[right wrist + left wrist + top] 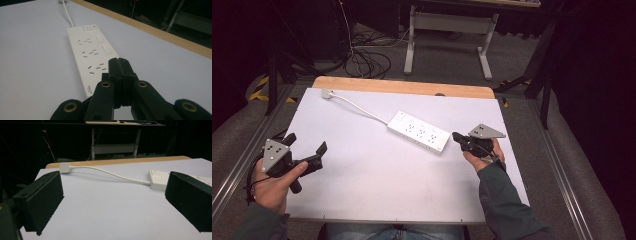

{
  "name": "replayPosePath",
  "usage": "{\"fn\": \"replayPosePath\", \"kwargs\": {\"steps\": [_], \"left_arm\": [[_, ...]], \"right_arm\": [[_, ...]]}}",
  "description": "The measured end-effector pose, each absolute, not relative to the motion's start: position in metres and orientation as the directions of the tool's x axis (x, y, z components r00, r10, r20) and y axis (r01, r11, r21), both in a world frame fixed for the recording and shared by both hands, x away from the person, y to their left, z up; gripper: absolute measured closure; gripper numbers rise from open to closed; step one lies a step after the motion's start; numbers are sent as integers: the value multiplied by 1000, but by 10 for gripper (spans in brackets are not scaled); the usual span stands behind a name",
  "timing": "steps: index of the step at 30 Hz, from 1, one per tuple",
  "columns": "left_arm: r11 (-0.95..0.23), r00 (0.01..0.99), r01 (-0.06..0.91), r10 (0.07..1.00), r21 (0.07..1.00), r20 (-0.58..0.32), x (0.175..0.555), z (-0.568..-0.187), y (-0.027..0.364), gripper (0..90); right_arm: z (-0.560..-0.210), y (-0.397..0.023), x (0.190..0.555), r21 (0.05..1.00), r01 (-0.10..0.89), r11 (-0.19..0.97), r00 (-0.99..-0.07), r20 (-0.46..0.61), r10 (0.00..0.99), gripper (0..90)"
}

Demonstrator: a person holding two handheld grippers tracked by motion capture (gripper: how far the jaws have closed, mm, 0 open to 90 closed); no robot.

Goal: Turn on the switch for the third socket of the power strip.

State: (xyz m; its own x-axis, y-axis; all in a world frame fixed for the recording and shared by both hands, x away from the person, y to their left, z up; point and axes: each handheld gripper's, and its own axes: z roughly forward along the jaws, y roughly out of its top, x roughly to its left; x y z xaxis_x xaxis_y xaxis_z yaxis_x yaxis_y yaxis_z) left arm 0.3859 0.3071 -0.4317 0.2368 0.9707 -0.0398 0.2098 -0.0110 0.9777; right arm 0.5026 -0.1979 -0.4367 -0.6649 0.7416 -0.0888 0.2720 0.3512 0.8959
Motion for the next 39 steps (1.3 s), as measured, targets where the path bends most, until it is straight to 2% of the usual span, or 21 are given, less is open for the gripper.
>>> {"fn": "replayPosePath", "kwargs": {"steps": [39], "left_arm": [[-19, 235, 219, 971, 975, -33, 383, -433, 309, 25]], "right_arm": [[-435, -171, 535, 874, 266, 406, -679, -129, 723, 900]]}}
